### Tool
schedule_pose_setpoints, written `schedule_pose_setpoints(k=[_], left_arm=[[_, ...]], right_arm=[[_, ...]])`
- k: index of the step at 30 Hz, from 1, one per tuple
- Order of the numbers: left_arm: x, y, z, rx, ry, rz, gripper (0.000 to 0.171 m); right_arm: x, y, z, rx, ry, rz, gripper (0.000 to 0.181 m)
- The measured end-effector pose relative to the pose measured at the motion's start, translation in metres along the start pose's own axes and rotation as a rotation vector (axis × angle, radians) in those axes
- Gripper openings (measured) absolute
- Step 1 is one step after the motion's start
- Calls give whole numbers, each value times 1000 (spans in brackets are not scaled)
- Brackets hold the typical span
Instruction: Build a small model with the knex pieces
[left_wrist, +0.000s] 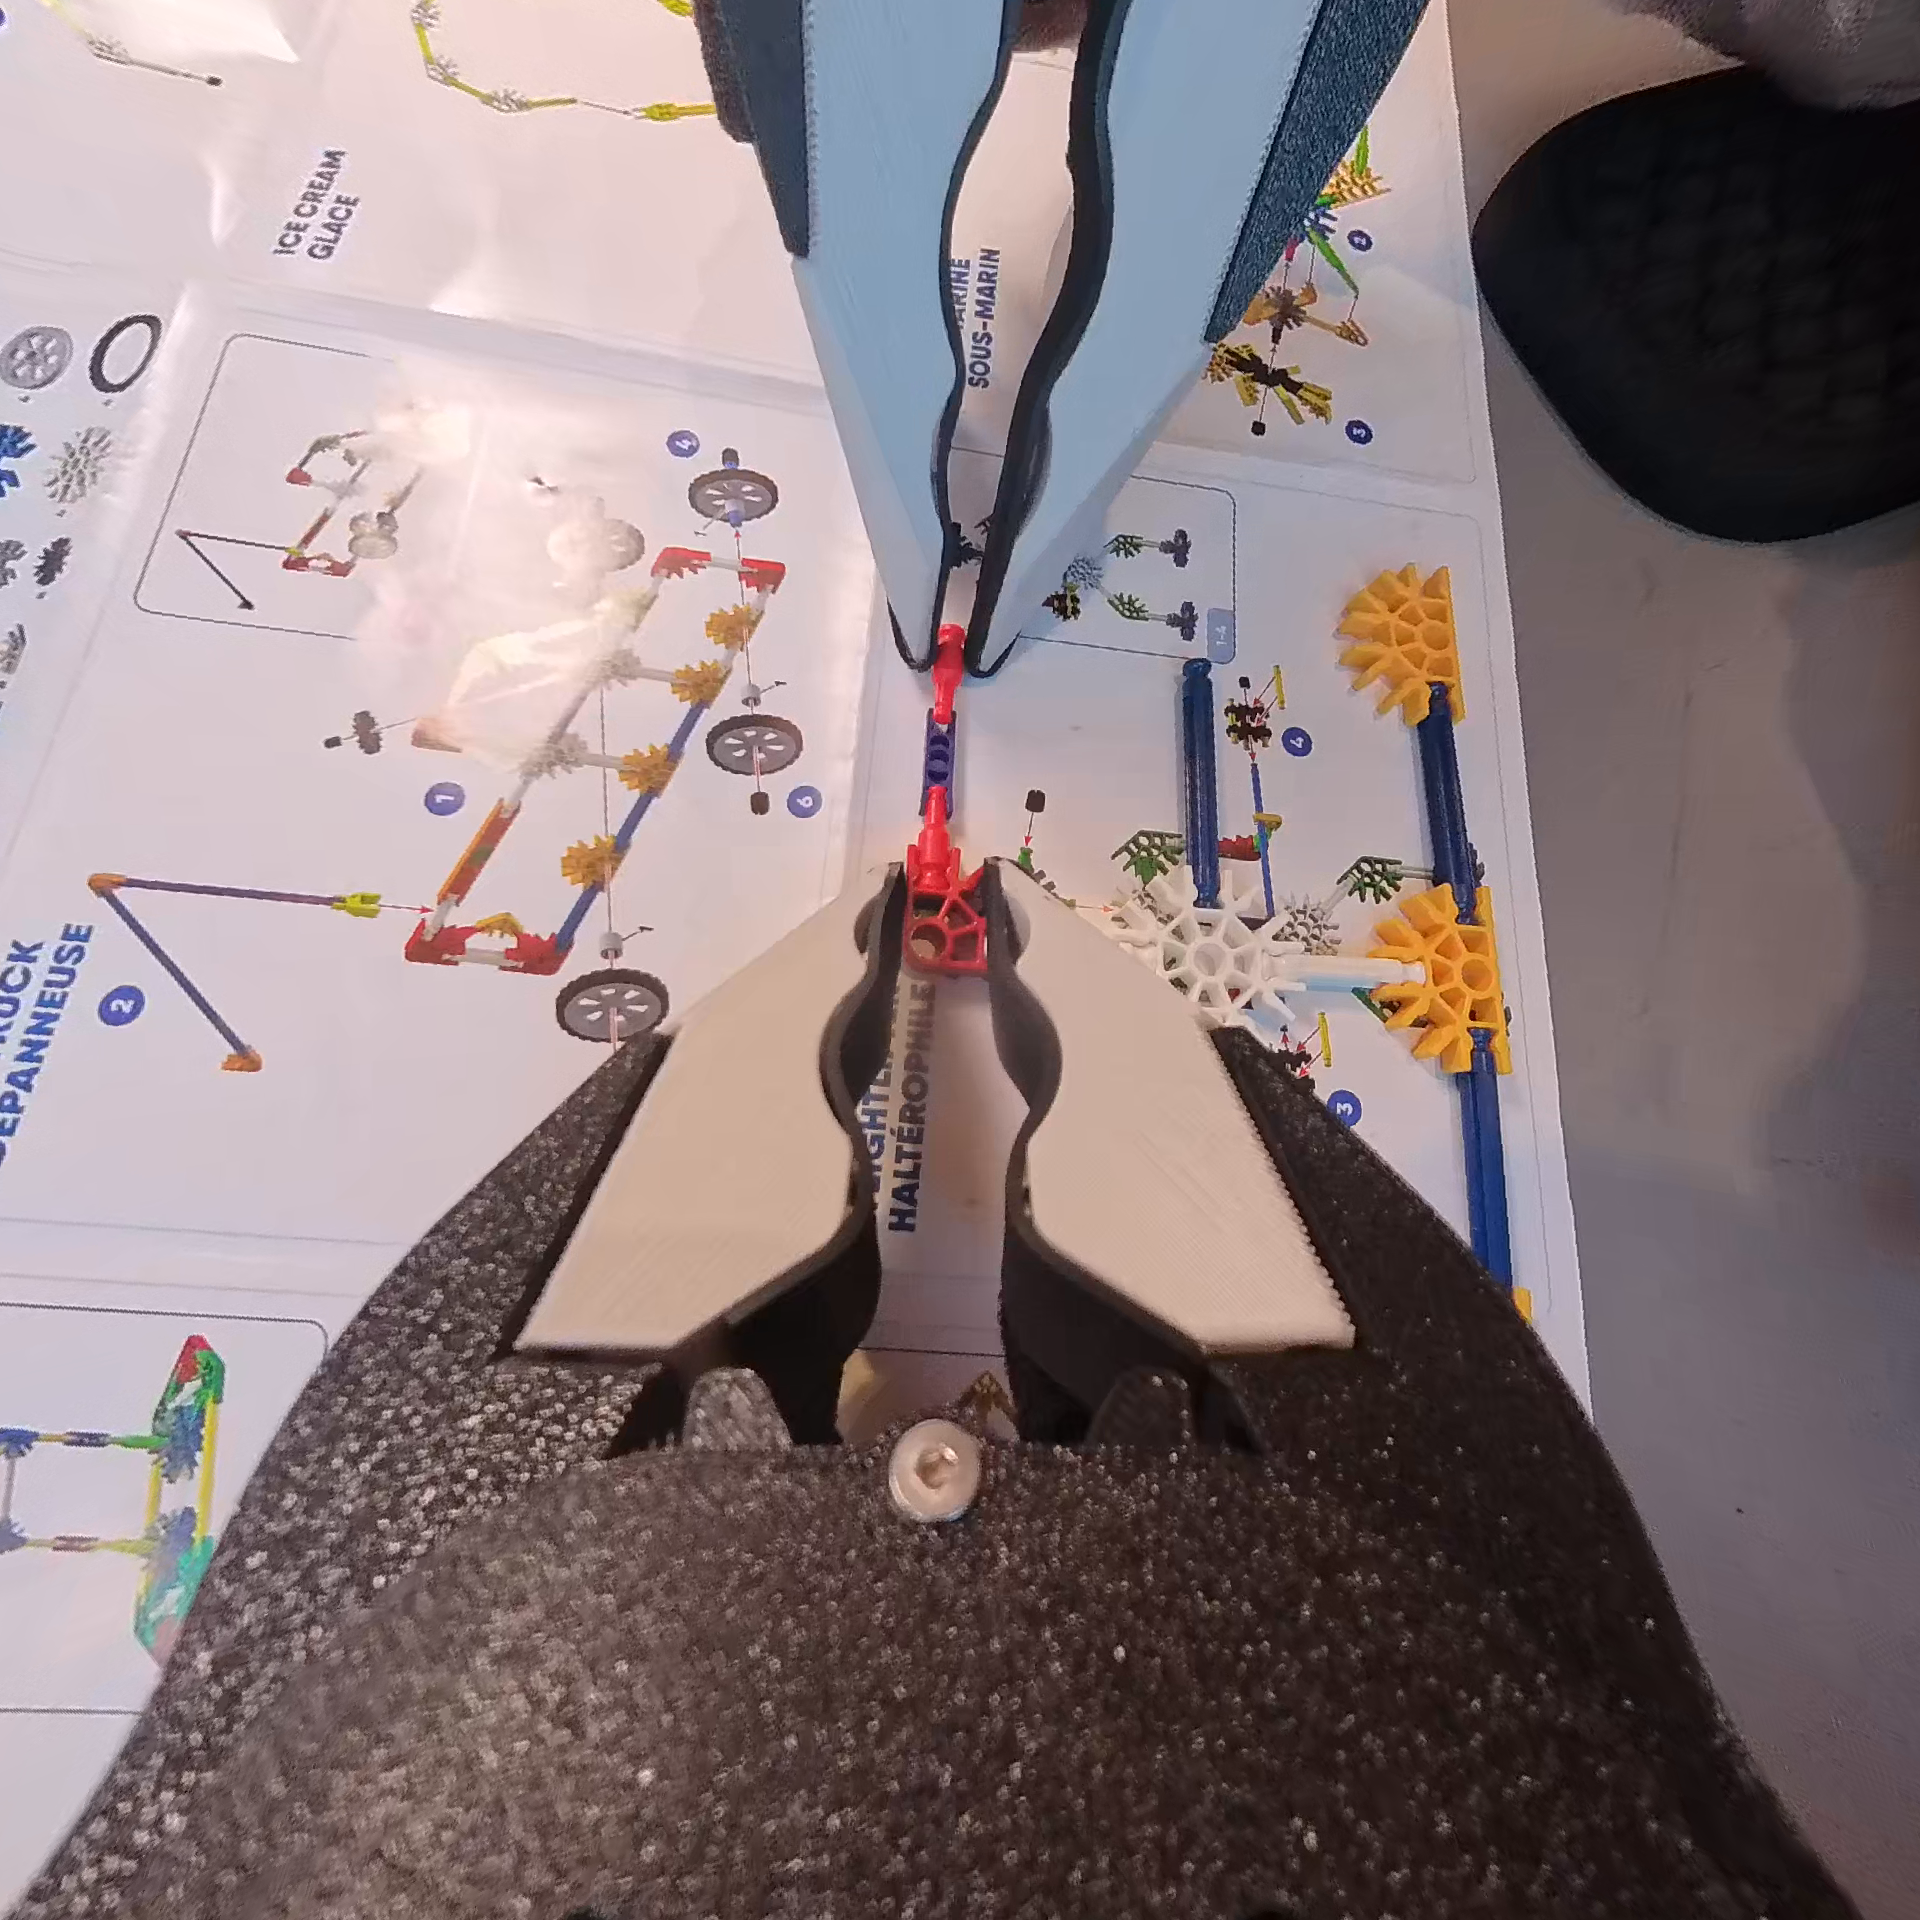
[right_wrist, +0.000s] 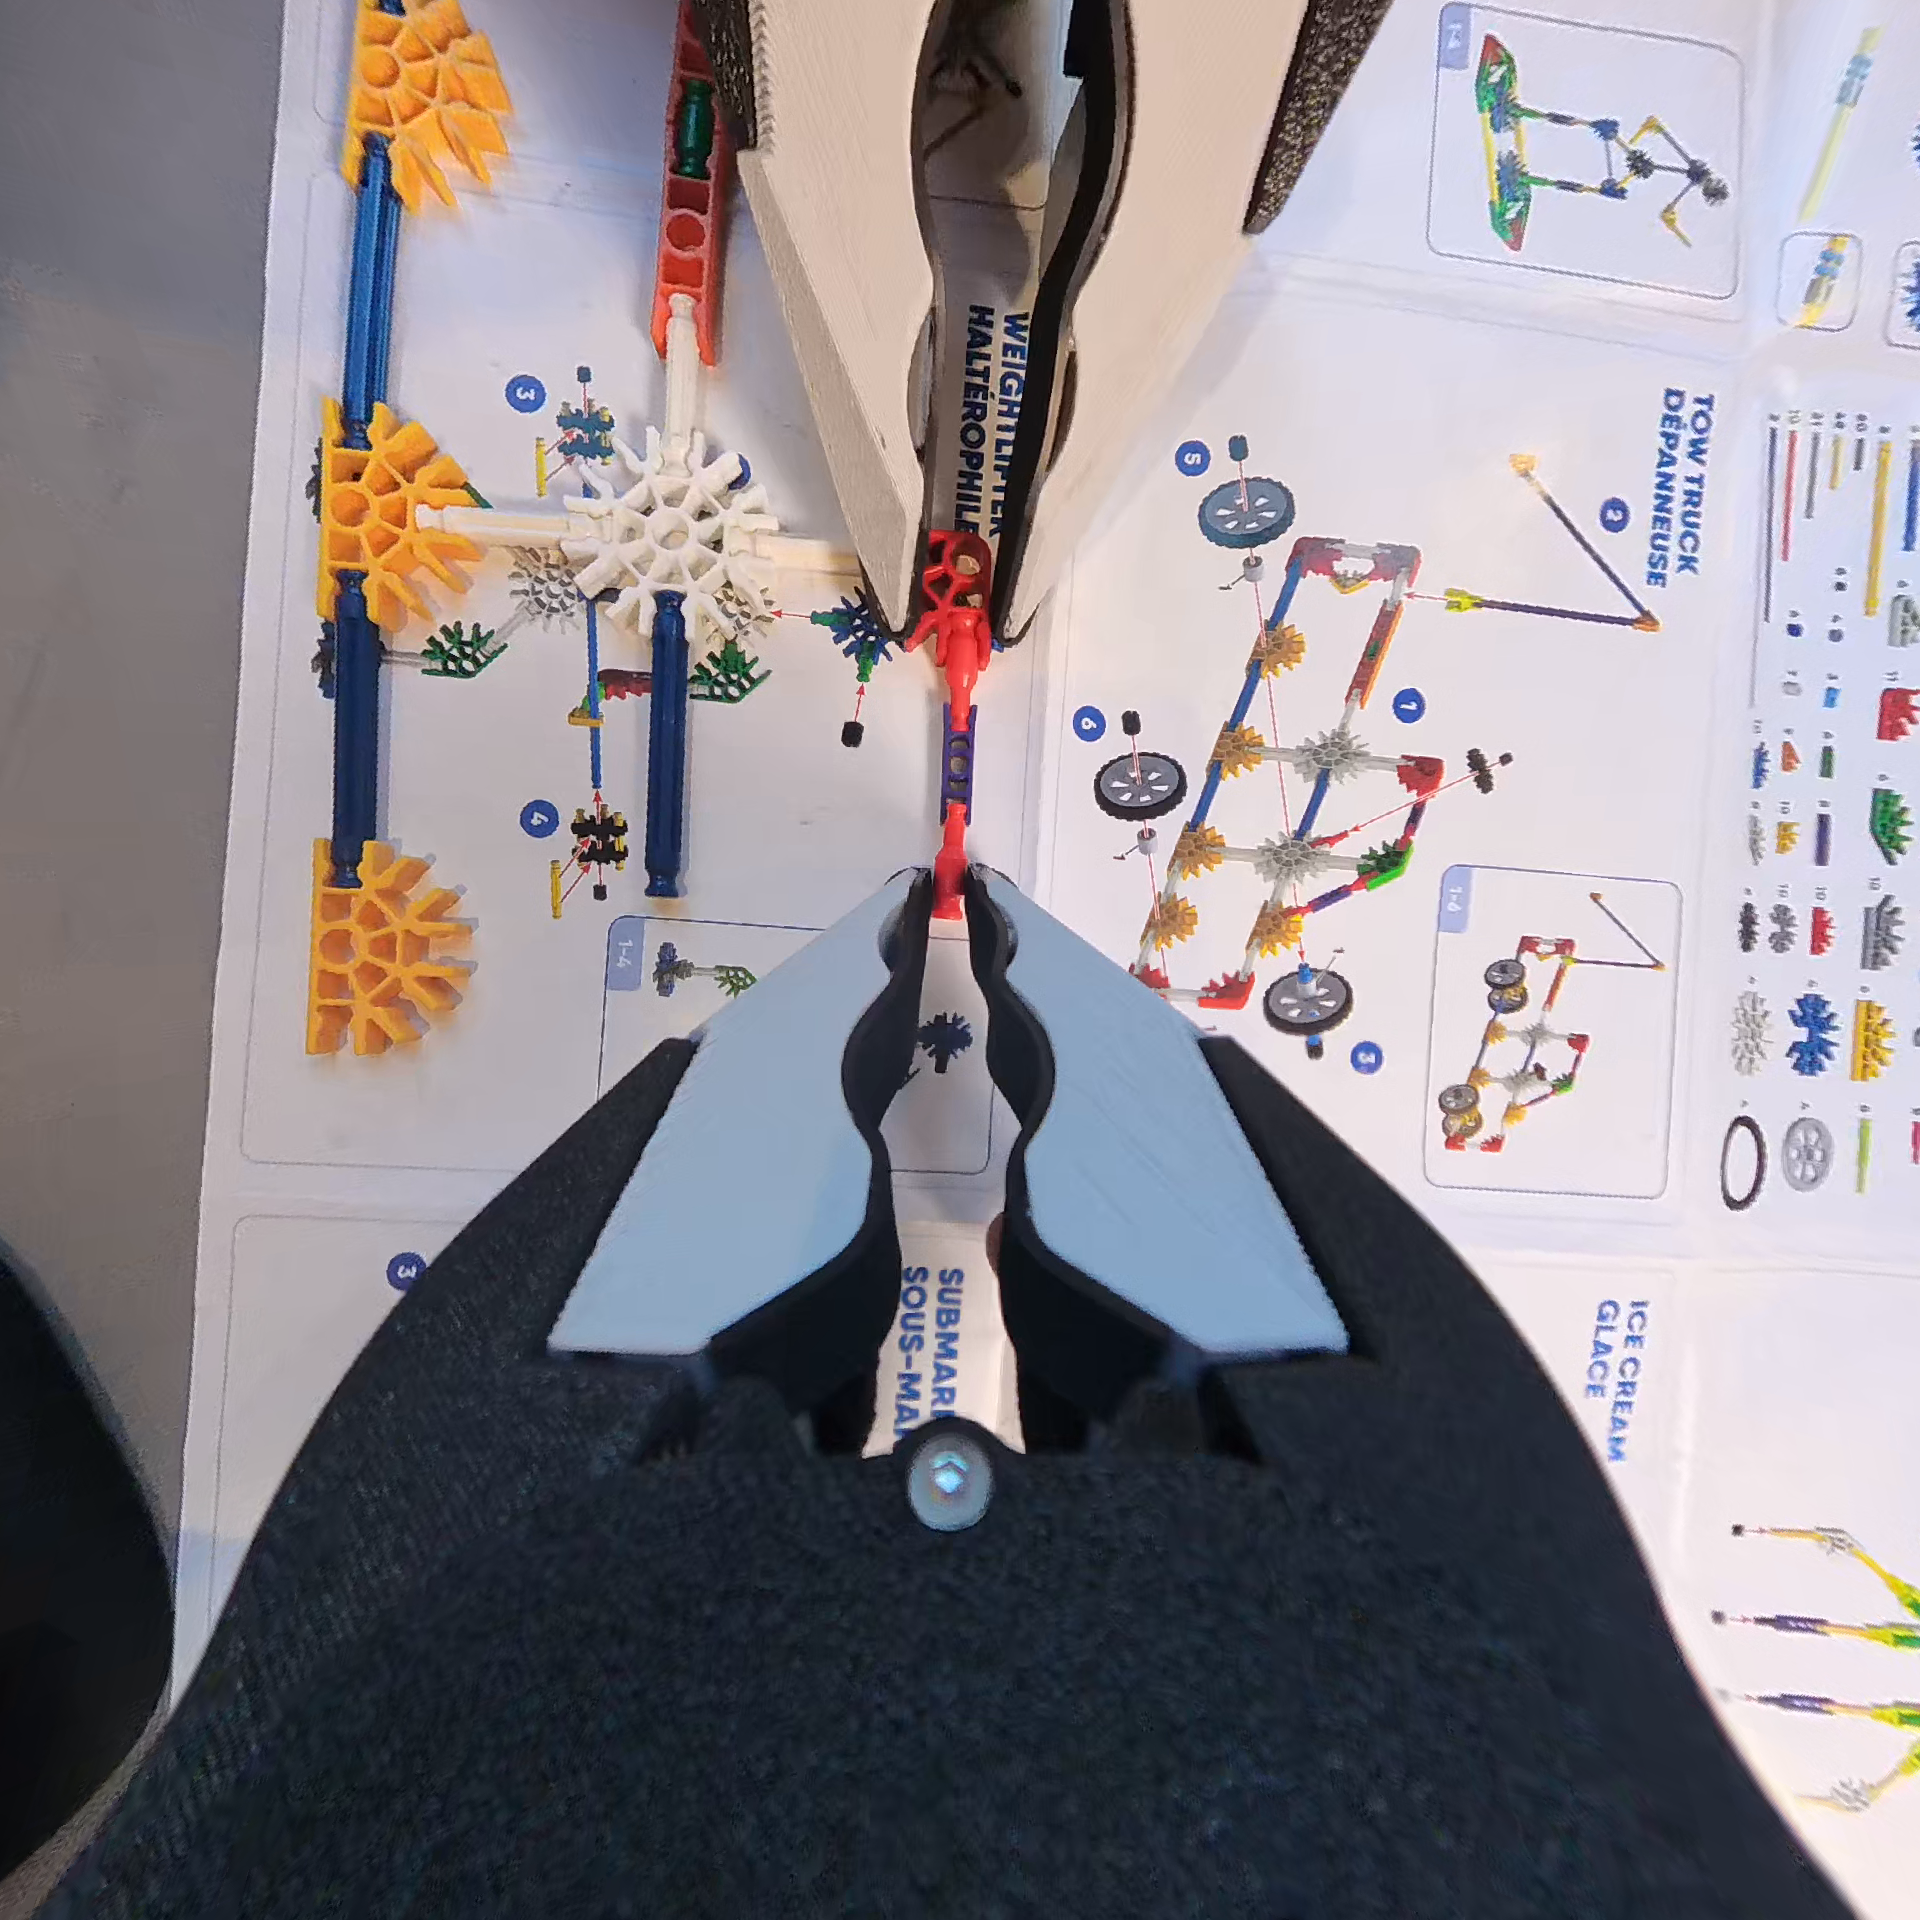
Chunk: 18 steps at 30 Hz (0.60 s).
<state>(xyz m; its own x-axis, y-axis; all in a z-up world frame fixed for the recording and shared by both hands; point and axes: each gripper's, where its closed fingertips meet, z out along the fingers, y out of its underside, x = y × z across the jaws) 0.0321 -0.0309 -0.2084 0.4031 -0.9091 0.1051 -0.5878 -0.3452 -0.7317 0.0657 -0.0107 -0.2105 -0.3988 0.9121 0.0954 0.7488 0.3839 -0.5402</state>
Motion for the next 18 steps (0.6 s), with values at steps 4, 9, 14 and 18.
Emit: schedule_pose_setpoints(k=[4, 9, 14, 18], left_arm=[[0, 0, 0, 1, 0, 0, 13], [0, 0, 0, 1, -1, 1, 13], [0, 0, 0, 3, 2, -3, 13], [0, 0, 0, 3, 6, -6, 13]], right_arm=[[0, -1, 1, -21, -9, -14, 6], [1, -1, 1, -36, -7, -12, 8], [3, -7, -4, -5, -9, 11, 9], [3, -13, -5, 0, -28, 37, 0]])
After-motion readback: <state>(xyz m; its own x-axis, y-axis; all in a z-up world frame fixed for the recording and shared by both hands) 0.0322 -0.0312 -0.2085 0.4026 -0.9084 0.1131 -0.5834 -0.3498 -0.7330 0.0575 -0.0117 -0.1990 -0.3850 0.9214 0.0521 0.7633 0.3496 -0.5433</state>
